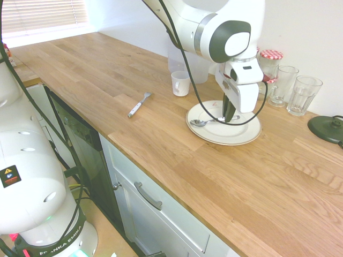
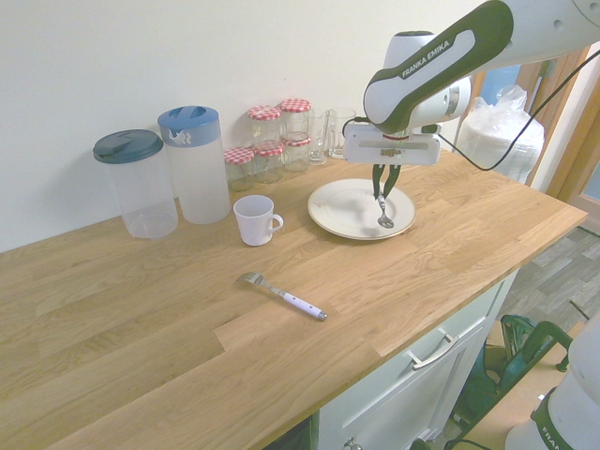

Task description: Put the spoon into the plate

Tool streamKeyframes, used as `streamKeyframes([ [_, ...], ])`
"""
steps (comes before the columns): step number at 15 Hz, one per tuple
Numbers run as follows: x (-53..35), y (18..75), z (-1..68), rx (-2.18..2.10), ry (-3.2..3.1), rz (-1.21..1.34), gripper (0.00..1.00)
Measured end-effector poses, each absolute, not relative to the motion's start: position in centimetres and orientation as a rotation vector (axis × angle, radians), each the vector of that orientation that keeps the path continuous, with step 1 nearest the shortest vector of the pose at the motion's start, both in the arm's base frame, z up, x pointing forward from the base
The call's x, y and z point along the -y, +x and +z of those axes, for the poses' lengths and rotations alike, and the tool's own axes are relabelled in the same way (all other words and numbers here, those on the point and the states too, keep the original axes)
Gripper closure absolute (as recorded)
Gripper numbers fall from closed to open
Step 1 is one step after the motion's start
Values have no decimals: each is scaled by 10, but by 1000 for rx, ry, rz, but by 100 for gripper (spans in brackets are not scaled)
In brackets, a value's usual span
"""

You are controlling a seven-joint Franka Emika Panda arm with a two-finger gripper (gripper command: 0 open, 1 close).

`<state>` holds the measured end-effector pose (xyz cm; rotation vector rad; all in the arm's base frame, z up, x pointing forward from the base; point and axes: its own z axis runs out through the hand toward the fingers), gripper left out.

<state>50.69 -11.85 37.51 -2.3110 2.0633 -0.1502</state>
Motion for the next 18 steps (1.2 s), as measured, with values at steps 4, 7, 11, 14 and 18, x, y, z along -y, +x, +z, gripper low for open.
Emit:
streamKeyframes([
  [4,117,509,363,-2067,-2312,-126,0],
  [7,117,509,362,-2068,-2306,-119,0],
  [11,116,508,360,-2066,-2308,-115,0],
  [14,114,508,366,-2032,-2331,-129,0],
  [18,88,498,411,-1788,-2526,-164,0],
])
